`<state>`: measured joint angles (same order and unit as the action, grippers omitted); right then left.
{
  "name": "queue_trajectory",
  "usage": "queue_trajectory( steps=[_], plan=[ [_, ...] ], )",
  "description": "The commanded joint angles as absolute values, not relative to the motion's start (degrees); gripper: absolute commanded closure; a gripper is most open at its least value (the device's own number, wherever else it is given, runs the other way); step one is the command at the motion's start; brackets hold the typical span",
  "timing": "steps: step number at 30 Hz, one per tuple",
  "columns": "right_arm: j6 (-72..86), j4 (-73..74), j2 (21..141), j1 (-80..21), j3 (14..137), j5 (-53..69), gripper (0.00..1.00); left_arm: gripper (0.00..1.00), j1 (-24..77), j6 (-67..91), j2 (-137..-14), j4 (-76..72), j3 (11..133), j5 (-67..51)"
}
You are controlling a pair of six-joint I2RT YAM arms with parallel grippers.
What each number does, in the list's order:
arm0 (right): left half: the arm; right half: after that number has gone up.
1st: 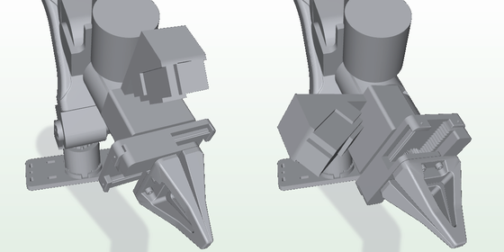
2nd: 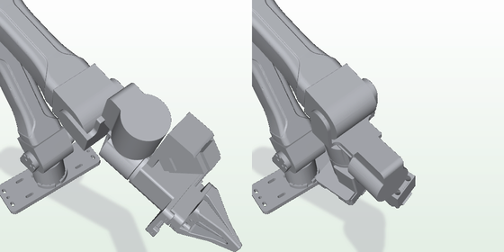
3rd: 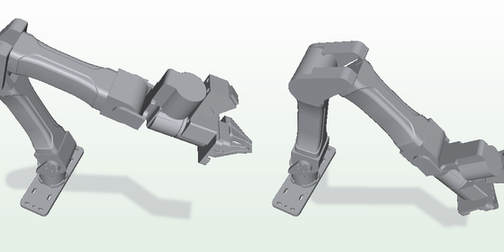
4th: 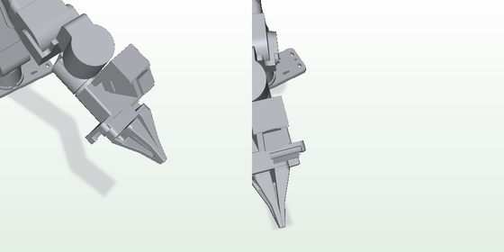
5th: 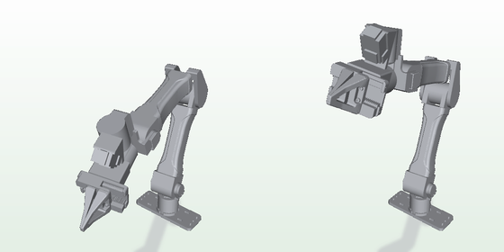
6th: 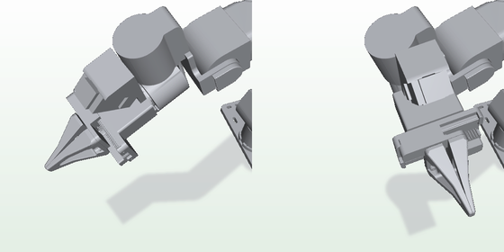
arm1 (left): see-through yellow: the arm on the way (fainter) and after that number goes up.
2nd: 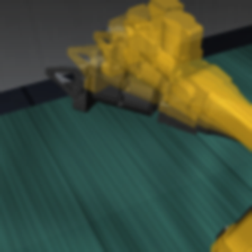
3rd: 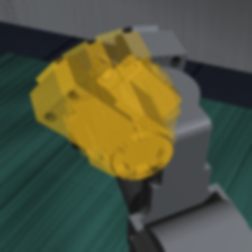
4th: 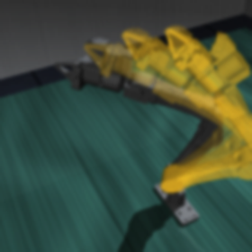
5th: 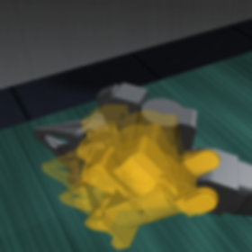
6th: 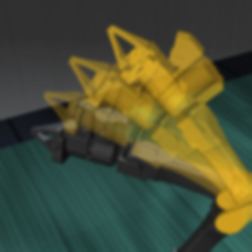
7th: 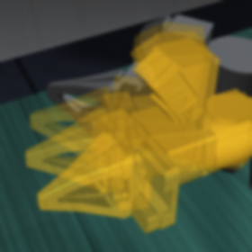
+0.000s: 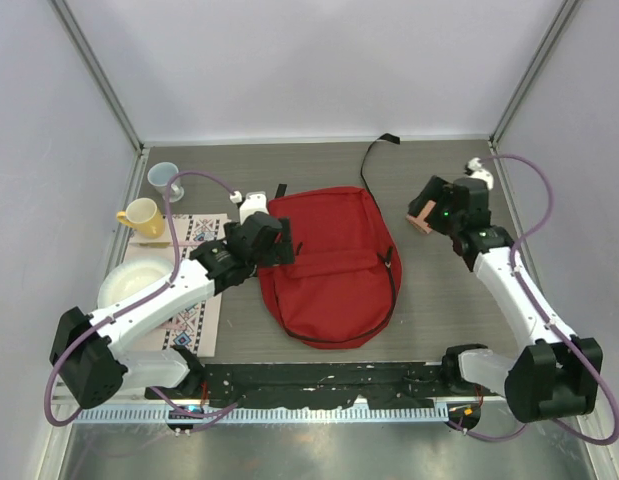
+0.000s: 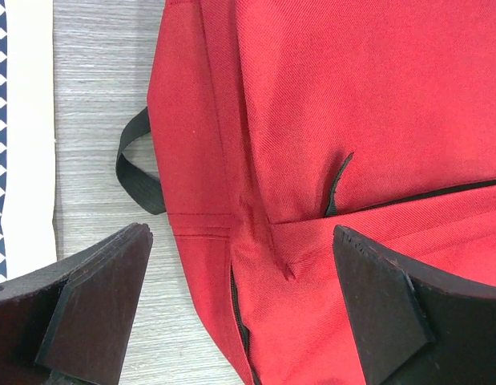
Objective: Pack the student bag
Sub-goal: Pick up the personal item from the center of the board.
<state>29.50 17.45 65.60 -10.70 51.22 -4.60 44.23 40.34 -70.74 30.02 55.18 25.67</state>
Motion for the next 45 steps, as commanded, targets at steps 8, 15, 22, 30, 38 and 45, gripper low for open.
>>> queue_trajectory(
  steps=[8, 15, 22, 30, 38, 45],
  plan=[
    [38.8, 11.6, 75.2, 14.8, 48.2, 9.3, 0.07, 0.00, 43.9, 40.3, -65.5, 27.7, 54.4, 25.7],
    [39.6, 7.6, 82.5, 15.1, 49.1, 9.1, 0.10, 0.00, 43.9, 41.0, -63.9, 26.0, 51.9, 24.5],
    [40.7, 3.1, 90.0, 15.2, 51.0, 10.0, 0.12, 0.00, 43.9, 40.9, -64.2, 26.1, 52.0, 24.3],
    [41.4, 0.4, 95.7, 15.1, 51.9, 10.6, 0.14, 0.00, 44.0, 40.6, -64.2, 26.3, 52.2, 24.7],
    [40.1, -2.2, 102.1, 14.6, 54.2, 12.0, 0.17, 0.00, 43.9, 40.2, -64.7, 26.5, 52.8, 24.9],
    [35.7, 2.6, 106.7, 10.9, 58.2, 9.0, 0.19, 0.00, 43.9, 40.1, -65.7, 26.5, 53.3, 24.3]
  ],
)
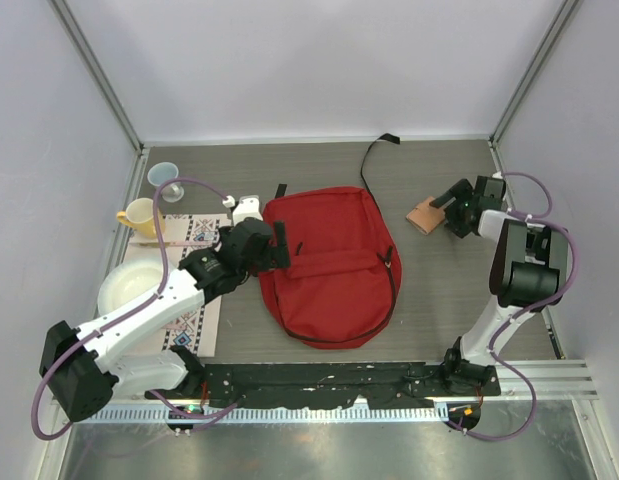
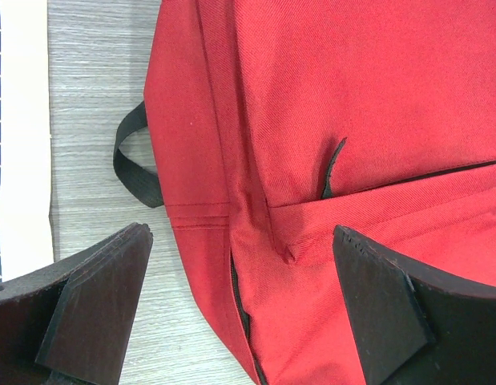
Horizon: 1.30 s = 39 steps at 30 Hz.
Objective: Pack the student bag
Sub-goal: Pick up the personal item from the center of the board.
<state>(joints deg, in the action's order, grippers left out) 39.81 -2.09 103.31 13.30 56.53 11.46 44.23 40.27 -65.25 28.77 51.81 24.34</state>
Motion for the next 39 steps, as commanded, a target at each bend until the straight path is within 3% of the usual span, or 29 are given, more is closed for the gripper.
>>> queue_trajectory(
  steps=[1, 6, 13, 21, 31, 39],
  plan=[
    [35.3, 3.8, 107.8, 10.6, 59.1, 8.8, 0.19, 0.01, 43.9, 40.1, -65.8, 26.5, 53.3, 24.3],
    [32.5, 7.4, 110.1, 7.9, 61.1, 6.4, 0.26, 0.00, 43.9, 40.1, -65.9, 26.6, 53.3, 24.4],
    [30.4, 10.5, 112.5, 5.1, 62.8, 4.0, 0.64, 0.00, 43.9, 40.2, -66.0, 26.5, 52.9, 24.3],
    [30.3, 9.5, 110.0, 4.5, 61.4, 3.8, 0.90, 0.00, 43.9, 40.3, -66.1, 26.5, 52.8, 24.3],
    [33.3, 8.5, 97.9, 4.5, 58.3, 7.3, 0.95, 0.00, 43.9, 40.9, -65.5, 26.6, 52.9, 23.9],
    [38.0, 6.7, 80.8, 4.5, 53.0, 8.7, 0.95, 0.00, 43.9, 41.0, -65.5, 24.6, 54.4, 21.4]
  ],
)
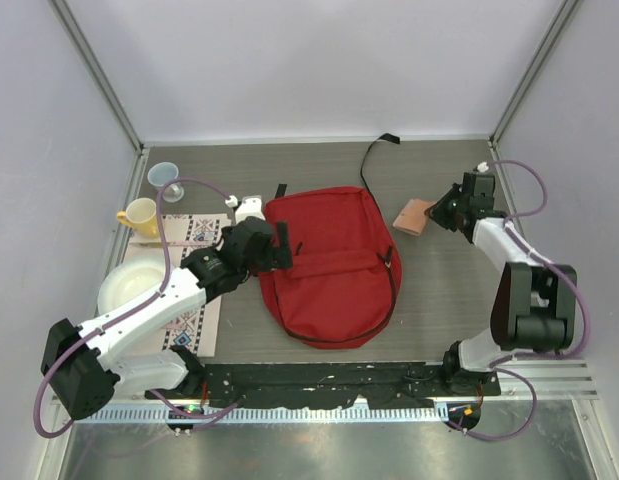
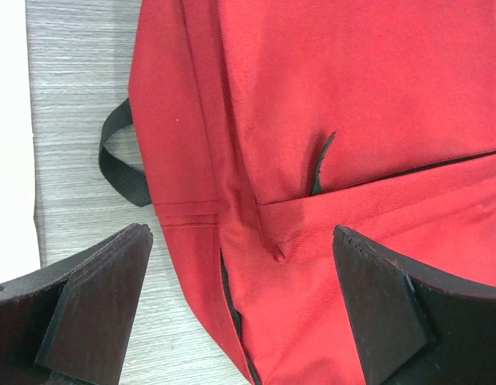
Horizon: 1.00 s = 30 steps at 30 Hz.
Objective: Pack the student bag
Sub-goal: Pick up the personal item from the center of the board.
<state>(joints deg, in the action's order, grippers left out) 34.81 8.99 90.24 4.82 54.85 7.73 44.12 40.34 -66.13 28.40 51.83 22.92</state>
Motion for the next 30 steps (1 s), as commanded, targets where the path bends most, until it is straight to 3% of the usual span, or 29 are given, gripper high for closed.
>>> queue_trajectory(
  steps=[1, 9, 15, 30],
  plan=[
    [38.0, 7.0, 79.5, 4.5, 52.2, 8.4, 0.95, 0.01, 43.9, 41.0, -65.8, 24.4, 54.8, 21.1],
    [38.7, 6.0, 70.8, 3.2, 50.1, 21.2, 0.94, 0.01, 43.4, 41.7, -66.1, 19.5, 56.2, 15.6],
    [39.2, 3.5, 68.0, -4.6, 49.0, 28.9, 0.93, 0.01, 42.3, 43.8, -67.9, 11.5, 57.1, 6.7],
    [44.7, -5.0, 62.8, -16.8, 44.1, 28.8, 0.93, 0.00, 40.0, 56.7, -78.2, -11.7, 54.9, -13.1]
  ],
)
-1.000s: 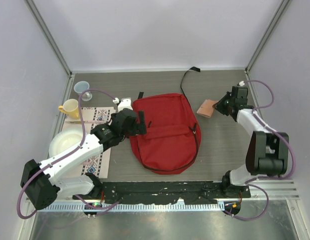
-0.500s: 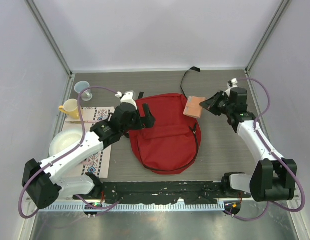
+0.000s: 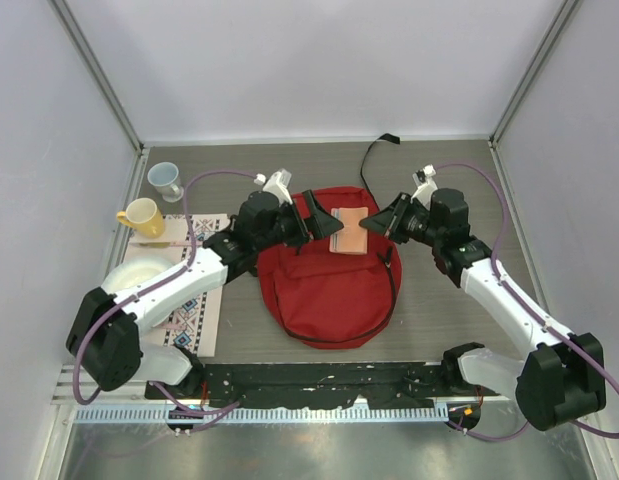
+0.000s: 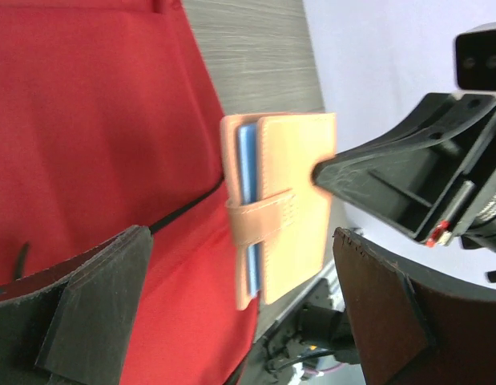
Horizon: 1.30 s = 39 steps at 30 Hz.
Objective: Pack the student bag
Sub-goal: Pick up the personal item from the center of the board.
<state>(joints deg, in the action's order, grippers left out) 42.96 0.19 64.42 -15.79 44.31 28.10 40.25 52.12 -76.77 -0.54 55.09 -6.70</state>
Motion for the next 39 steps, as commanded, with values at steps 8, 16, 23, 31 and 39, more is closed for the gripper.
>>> queue_trajectory(
  steps=[8, 16, 23, 31, 39],
  plan=[
    [44.6, -4.9, 62.7, -18.0, 44.3, 29.9, 0.93, 0.10, 40.0, 59.0, -83.0, -17.4, 55.7, -15.9],
    [44.5, -5.1, 62.9, -18.4, 44.0, 32.0, 0.93, 0.52, 40.0, 58.2, -83.8, -17.8, 55.7, -15.0],
    [43.9, -4.3, 62.6, -18.4, 43.4, 31.6, 0.57, 0.84, 39.9, 56.8, -82.8, -15.7, 55.5, -14.3],
    [40.9, 1.2, 60.8, -18.3, 43.2, 27.6, 0.27, 0.88, 38.9, 55.2, -79.5, -16.2, 52.6, -15.2],
    [41.5, -4.3, 61.3, -18.4, 40.8, 35.6, 0.26, 0.94, 36.6, 53.8, -77.6, -23.4, 50.5, -25.5]
  ],
)
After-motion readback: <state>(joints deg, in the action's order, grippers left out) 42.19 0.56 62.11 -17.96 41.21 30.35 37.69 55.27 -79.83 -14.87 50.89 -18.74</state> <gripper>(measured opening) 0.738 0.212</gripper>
